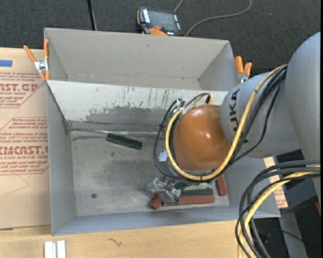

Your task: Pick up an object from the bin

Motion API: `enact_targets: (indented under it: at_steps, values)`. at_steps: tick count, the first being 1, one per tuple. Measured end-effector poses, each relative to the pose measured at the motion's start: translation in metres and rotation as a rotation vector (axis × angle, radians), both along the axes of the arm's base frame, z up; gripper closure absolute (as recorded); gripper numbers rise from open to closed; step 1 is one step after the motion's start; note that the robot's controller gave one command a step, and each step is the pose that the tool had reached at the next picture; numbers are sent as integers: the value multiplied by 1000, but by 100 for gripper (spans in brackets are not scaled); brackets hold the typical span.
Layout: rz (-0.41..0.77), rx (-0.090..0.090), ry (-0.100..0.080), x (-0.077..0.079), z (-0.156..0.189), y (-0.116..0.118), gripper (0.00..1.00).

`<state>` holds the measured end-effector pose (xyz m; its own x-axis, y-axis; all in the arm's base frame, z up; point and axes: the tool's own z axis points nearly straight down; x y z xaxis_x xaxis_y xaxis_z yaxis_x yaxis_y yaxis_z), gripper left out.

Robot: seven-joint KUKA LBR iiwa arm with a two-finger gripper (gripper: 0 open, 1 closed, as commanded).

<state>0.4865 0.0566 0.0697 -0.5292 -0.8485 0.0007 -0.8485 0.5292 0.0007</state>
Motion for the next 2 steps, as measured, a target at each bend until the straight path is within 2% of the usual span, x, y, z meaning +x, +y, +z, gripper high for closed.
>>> enact_targets:
  at_steps: [2]
  values:
    - [-4,2,-9,2,122,2,100]
